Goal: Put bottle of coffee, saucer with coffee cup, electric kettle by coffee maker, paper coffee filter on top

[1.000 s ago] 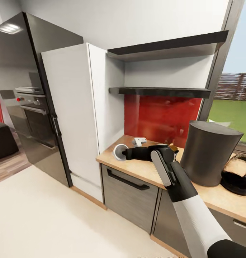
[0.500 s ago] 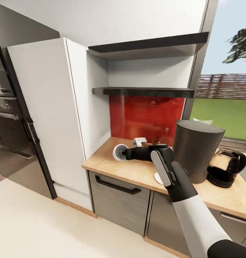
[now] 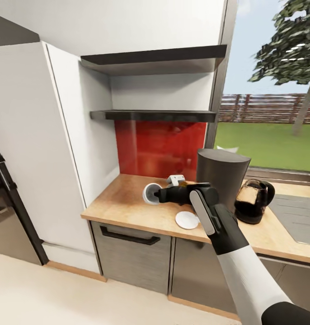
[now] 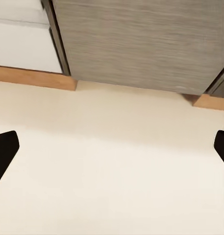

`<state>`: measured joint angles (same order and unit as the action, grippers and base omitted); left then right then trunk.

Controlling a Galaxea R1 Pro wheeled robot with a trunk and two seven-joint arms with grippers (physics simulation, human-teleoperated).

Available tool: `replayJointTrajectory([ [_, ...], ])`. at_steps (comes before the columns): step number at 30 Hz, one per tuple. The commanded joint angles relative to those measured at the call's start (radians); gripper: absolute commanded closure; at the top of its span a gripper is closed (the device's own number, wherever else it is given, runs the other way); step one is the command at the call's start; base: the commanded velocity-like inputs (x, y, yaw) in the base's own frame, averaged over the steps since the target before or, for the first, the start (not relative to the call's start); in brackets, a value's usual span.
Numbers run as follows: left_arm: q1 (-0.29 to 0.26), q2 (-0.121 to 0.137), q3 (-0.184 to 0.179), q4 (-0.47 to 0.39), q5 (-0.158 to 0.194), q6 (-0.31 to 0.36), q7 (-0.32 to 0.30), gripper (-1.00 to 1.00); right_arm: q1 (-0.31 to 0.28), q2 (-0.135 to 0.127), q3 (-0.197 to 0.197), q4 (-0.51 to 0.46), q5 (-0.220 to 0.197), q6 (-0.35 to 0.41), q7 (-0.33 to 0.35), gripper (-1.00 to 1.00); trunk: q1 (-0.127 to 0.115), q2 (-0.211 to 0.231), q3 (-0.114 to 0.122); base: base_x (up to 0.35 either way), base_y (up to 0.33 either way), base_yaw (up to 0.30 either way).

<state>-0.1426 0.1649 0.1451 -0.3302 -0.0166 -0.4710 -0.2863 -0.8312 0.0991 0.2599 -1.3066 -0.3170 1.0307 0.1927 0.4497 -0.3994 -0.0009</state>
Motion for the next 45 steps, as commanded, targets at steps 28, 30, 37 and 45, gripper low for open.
replayJointTrajectory([
  [28,0.000,0.004,0.010,0.002,0.000,-0.001,-0.010,-1.00,0.000,-0.002,-0.001,0.057,0.008,0.003,0.010,1.00,0.000,-0.001,0.000,-0.039,0.115,-0.285],
  [30,0.000,0.004,0.011,0.002,0.000,-0.001,-0.010,-1.00,0.000,-0.002,-0.001,0.072,0.009,0.003,0.010,1.00,0.000,-0.001,0.000,-0.003,0.198,-0.059],
  [37,0.000,0.004,0.011,0.002,0.000,-0.001,-0.010,-1.00,0.000,0.004,-0.001,0.161,0.010,0.004,0.008,1.00,0.000,-0.001,0.000,-0.001,0.039,-0.011],
  [45,0.003,0.005,0.011,0.005,-0.003,0.000,-0.007,-1.00,0.000,0.004,-0.006,0.211,0.013,0.006,-0.005,1.00,0.000,-0.001,0.000,0.000,0.002,0.000],
])
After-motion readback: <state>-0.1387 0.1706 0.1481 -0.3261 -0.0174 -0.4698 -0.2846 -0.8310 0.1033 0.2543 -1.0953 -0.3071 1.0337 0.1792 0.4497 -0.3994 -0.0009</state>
